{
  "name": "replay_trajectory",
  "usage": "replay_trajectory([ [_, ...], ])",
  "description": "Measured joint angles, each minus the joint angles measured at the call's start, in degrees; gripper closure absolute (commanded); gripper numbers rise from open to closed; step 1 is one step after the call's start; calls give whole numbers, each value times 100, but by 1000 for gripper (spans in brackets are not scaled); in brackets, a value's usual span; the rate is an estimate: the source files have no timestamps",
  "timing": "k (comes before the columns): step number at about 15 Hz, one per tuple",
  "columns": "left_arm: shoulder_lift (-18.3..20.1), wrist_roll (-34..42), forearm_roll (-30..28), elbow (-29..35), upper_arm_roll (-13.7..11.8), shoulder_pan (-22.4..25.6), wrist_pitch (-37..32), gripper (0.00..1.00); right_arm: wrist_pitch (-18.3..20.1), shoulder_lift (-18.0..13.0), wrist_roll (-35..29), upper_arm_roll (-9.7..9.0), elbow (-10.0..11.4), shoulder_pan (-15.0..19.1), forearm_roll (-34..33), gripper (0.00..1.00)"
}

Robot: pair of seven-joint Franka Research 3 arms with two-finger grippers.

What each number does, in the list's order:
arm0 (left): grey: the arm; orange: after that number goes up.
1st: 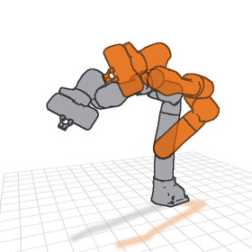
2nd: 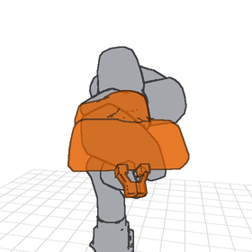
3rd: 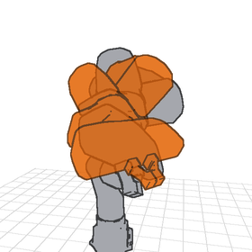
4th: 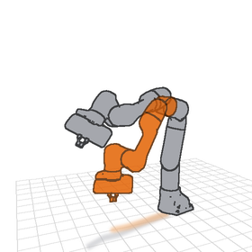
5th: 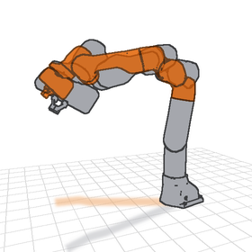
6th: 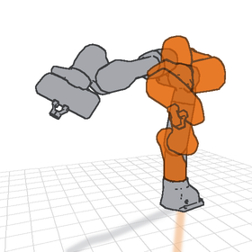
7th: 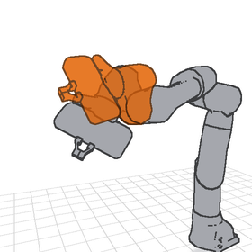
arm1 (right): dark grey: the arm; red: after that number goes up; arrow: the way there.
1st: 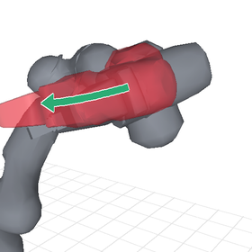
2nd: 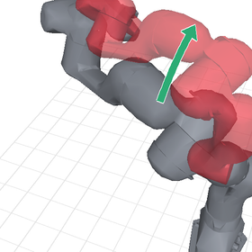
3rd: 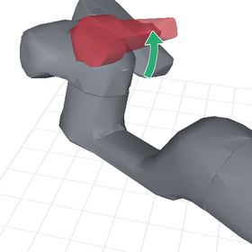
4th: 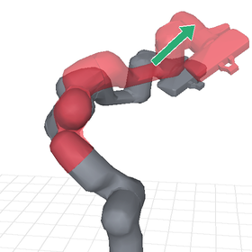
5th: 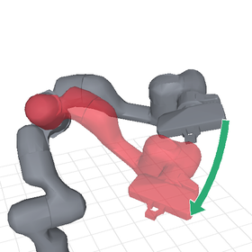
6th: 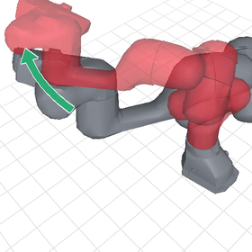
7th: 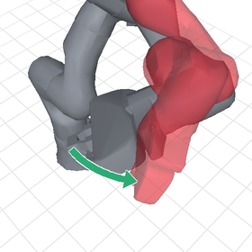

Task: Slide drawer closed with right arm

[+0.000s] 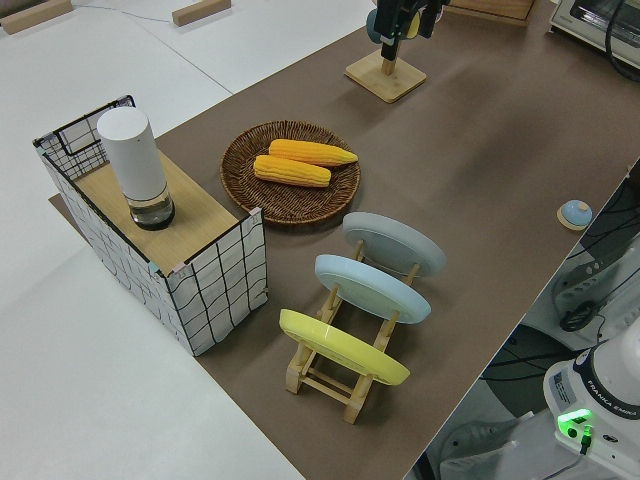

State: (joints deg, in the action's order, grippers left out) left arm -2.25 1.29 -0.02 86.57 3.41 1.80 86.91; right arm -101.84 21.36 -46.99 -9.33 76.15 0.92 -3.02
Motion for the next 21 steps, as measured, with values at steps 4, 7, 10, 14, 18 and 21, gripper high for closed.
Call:
replay_trajectory([
  [4, 0, 0, 0, 0, 0, 0, 0, 7, 642, -517, 712, -244, 171, -8, 0, 1000],
  [7, 0, 0, 0, 0, 0, 0, 0, 7, 820, -832, 1689, -257, 348, 7, 41, 1000],
  [10, 0, 0, 0, 0, 0, 0, 0, 7, 903, -1111, 2661, -203, 555, 92, 202, 1000],
  [14, 0, 0, 0, 0, 0, 0, 0, 7, 988, -1247, 3455, -155, 658, 201, 228, 265],
  [18, 0, 0, 0, 0, 0, 0, 0, 7, 989, -1247, 3592, -143, 691, 202, 228, 15],
  [21, 0, 0, 0, 0, 0, 0, 0, 7, 989, -1247, 3604, -133, 692, 234, 228, 15],
])
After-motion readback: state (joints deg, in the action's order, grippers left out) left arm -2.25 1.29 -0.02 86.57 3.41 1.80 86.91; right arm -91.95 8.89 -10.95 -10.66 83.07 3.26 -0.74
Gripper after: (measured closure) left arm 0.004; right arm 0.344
